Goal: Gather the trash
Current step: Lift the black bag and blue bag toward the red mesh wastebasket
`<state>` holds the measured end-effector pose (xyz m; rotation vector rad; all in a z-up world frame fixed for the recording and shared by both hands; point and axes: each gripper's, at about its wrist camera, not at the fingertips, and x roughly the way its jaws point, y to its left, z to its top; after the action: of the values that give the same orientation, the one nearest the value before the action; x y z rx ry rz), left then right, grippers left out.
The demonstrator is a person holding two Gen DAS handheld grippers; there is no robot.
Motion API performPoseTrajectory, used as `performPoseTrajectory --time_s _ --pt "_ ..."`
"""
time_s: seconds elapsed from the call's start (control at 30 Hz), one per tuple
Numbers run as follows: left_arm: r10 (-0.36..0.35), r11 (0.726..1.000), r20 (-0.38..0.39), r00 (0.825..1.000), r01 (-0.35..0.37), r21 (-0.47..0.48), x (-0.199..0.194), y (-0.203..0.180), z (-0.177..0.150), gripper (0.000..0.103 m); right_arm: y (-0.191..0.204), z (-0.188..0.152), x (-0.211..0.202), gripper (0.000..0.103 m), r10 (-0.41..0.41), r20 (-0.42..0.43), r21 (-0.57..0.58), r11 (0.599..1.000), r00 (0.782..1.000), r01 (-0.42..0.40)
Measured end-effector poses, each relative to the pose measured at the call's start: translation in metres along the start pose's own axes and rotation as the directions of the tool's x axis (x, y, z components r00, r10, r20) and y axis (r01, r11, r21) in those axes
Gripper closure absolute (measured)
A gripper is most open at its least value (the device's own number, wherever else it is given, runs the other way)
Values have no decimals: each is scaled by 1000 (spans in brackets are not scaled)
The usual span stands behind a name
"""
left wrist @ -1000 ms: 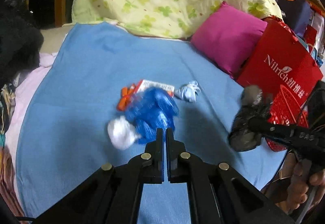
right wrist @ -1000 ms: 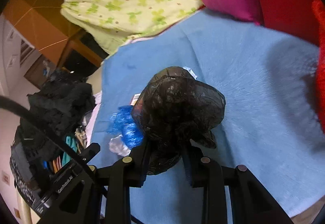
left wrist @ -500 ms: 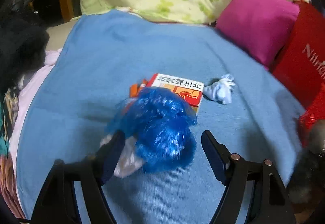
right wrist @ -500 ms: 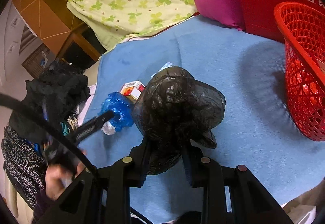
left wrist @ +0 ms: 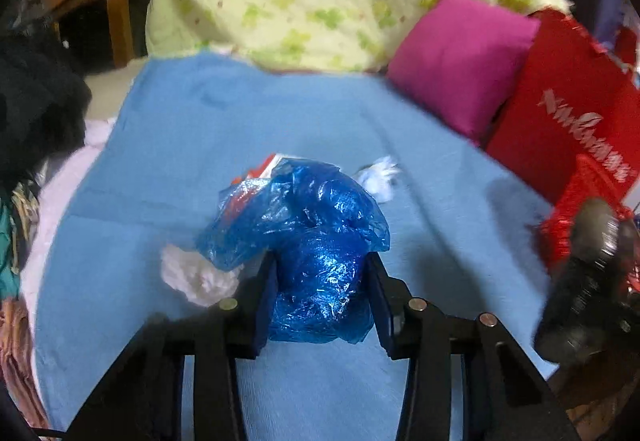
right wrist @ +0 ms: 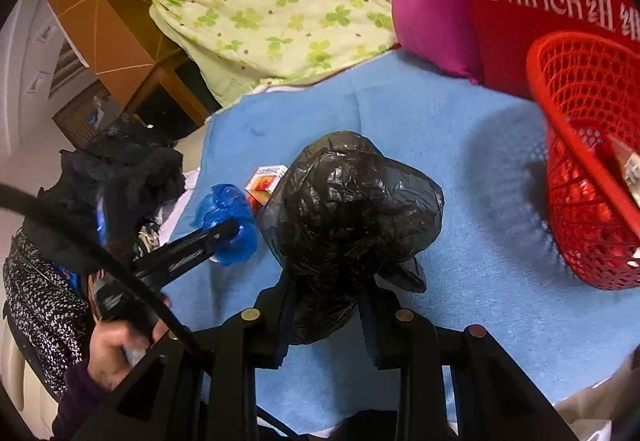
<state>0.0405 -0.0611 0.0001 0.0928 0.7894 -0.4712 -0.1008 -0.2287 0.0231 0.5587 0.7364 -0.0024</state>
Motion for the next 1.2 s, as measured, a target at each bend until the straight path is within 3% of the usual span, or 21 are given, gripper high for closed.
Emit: performPoseTrajectory --time_s 0.27,0.6,0.73,1.2 --pt "38 992 141 989 -54 116 -90 -42 -5 58 18 -2 -48 72 -1 80 -54 999 997 5" --pt "88 970 303 949 -151 190 -165 -70 -4 58 40 -4 -113 72 0 184 -115 993 983 21" --pt "91 963 349 933 -171 207 -188 -78 -5 58 53 -3 -137 72 12 229 -142 990 973 21" --pt "103 946 422 901 -220 239 -226 -103 -5 58 73 -5 -187 72 28 336 -215 976 942 48"
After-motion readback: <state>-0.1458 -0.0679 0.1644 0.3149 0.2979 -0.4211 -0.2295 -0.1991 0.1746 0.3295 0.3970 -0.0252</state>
